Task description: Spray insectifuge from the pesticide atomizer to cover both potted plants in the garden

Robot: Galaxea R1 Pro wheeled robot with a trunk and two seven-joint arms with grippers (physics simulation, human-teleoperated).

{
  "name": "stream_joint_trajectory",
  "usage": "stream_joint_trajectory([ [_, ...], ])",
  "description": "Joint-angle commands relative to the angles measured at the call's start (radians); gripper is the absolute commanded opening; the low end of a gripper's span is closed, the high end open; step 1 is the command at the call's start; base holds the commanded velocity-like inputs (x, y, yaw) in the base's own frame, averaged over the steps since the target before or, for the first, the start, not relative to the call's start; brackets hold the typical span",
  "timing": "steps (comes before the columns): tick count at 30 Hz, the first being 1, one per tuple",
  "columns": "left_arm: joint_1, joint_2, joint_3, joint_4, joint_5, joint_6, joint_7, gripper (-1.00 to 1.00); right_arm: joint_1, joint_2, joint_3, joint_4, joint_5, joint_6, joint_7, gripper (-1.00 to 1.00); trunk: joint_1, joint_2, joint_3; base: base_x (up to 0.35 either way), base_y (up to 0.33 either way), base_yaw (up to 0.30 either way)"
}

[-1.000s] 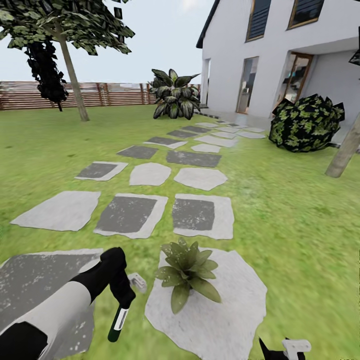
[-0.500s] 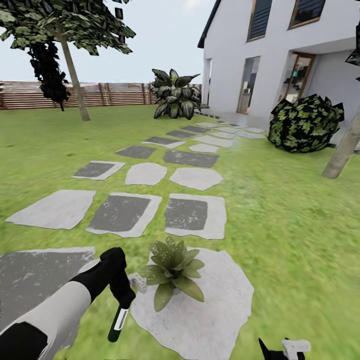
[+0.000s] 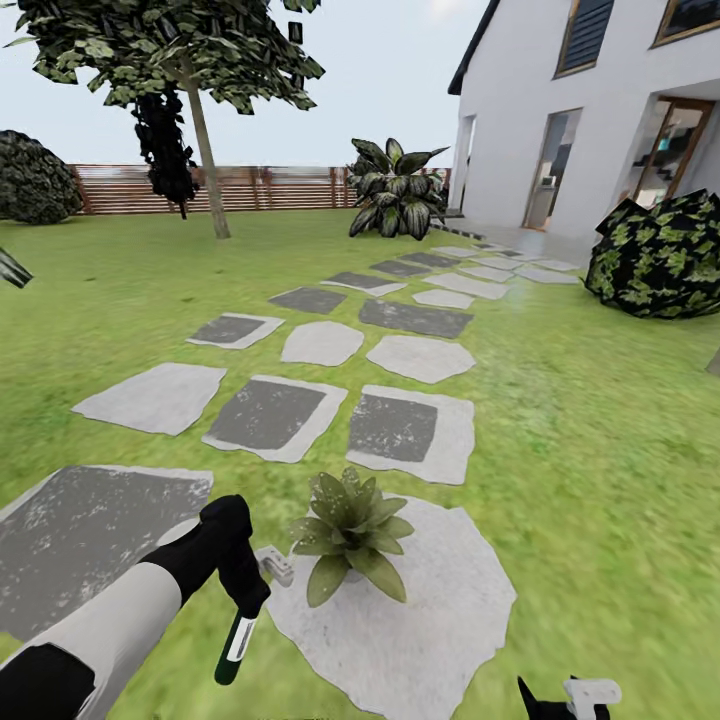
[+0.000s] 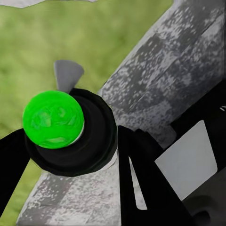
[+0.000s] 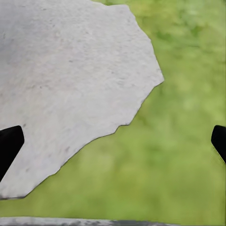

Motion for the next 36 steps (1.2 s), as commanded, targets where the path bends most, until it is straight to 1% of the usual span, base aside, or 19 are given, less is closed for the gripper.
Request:
stream_joint_trajectory([
  [1, 0.000, 0.001, -0.003, 0.005, -0.008, 0.007, 0.000, -1.00, -0.001, 0.000, -0.009, 0.000, 0.001, -0.002, 0.009, 1.00, 0.000, 0.000, -0.001, 0.000, -0.088, 0.277],
  [2, 0.002, 0.003, -0.003, 0.008, -0.007, 0.007, 0.027, -1.00, -0.001, 0.000, -0.009, 0.000, 0.001, -0.002, 0.009, 1.00, 0.000, 0.000, -0.001, 0.000, -0.036, 0.277],
  [3, 0.016, 0.001, -0.003, 0.016, -0.003, 0.007, 0.063, -1.00, 0.000, 0.000, -0.009, 0.000, 0.001, -0.002, 0.009, 1.00, 0.000, 0.000, -0.001, 0.000, -0.012, 0.277],
  [6, 0.029, -0.003, -0.002, 0.025, 0.002, 0.007, 0.082, -1.00, 0.000, 0.000, -0.009, 0.000, 0.001, -0.001, 0.009, 1.00, 0.000, 0.000, -0.001, 0.000, -0.005, 0.277],
  [12, 0.033, -0.006, 0.001, 0.027, 0.014, 0.007, 0.088, -1.00, 0.000, 0.001, -0.008, 0.000, 0.001, -0.002, 0.009, 1.00, 0.000, 0.000, -0.001, 0.000, 0.000, 0.255],
  [15, 0.033, -0.007, 0.001, 0.027, 0.026, 0.007, 0.088, -1.00, -0.001, 0.000, -0.009, 0.000, 0.001, -0.002, 0.009, 1.00, 0.000, 0.000, -0.001, 0.023, -0.002, 0.065],
  [18, 0.033, -0.007, 0.001, 0.027, 0.029, 0.008, 0.088, -1.00, 0.000, -0.002, -0.009, -0.001, 0.002, -0.002, 0.009, 1.00, 0.000, 0.000, -0.001, 0.123, -0.101, 0.011],
  [23, 0.035, -0.007, 0.001, 0.028, 0.030, 0.008, 0.088, -1.00, -0.001, -0.003, -0.009, -0.001, 0.001, -0.002, 0.009, 1.00, 0.000, 0.000, -0.001, 0.157, -0.215, 0.001],
  [27, 0.037, -0.004, 0.002, 0.028, 0.030, 0.008, 0.088, -1.00, 0.000, -0.003, -0.009, -0.001, 0.001, -0.002, 0.009, 1.00, 0.000, 0.000, -0.001, 0.043, -0.251, 0.016],
  [36, 0.046, -0.006, 0.001, 0.027, 0.030, 0.008, 0.090, -1.00, -0.001, -0.003, -0.009, -0.001, 0.001, -0.002, 0.009, 1.00, 0.000, 0.000, -0.001, -0.068, -0.263, 0.245],
])
